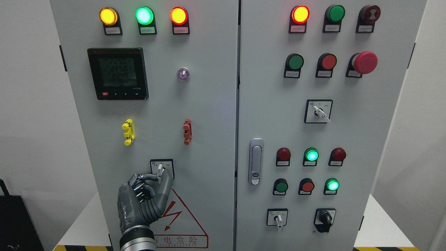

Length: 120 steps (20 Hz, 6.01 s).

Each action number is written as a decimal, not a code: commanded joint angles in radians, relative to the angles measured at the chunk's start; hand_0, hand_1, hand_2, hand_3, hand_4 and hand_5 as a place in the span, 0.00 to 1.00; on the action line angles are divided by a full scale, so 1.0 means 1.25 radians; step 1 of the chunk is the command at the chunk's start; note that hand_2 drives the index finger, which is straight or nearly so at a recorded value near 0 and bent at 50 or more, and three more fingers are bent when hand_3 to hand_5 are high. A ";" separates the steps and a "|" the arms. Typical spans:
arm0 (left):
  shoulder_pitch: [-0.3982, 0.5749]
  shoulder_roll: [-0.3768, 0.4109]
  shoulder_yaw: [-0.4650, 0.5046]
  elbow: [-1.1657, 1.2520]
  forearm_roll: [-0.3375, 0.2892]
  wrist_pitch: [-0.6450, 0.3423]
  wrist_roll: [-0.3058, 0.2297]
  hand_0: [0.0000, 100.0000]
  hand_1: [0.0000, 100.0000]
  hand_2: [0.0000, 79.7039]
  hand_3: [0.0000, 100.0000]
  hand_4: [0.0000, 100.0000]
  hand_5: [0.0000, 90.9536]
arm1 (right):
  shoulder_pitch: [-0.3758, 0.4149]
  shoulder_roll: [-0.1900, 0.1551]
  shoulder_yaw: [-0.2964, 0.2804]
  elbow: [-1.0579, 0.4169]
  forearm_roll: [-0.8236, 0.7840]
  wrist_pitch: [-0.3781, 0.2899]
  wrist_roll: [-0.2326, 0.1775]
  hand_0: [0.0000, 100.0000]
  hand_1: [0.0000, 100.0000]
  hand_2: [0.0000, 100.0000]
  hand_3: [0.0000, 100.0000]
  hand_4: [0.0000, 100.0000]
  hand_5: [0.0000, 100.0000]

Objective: Turn on light switch 1

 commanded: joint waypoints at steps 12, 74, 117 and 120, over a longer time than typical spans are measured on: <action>0.000 0.000 -0.003 0.000 0.012 0.001 -0.002 0.25 0.60 0.73 1.00 0.99 0.93 | 0.000 0.000 0.000 0.000 0.000 0.000 0.000 0.00 0.00 0.00 0.00 0.00 0.00; -0.002 -0.001 -0.003 0.000 0.040 0.000 -0.002 0.52 0.43 0.75 1.00 0.99 0.94 | 0.000 0.000 0.000 0.000 0.000 0.000 0.000 0.00 0.00 0.00 0.00 0.00 0.00; -0.003 0.000 -0.003 0.003 0.049 0.000 -0.002 0.31 0.38 0.76 1.00 0.99 0.94 | 0.000 0.000 -0.001 0.000 0.000 0.000 0.000 0.00 0.00 0.00 0.00 0.00 0.00; -0.002 -0.001 -0.003 0.003 0.049 0.000 -0.002 0.29 0.37 0.76 1.00 0.99 0.94 | 0.000 -0.001 0.000 0.000 0.000 0.000 0.000 0.00 0.00 0.00 0.00 0.00 0.00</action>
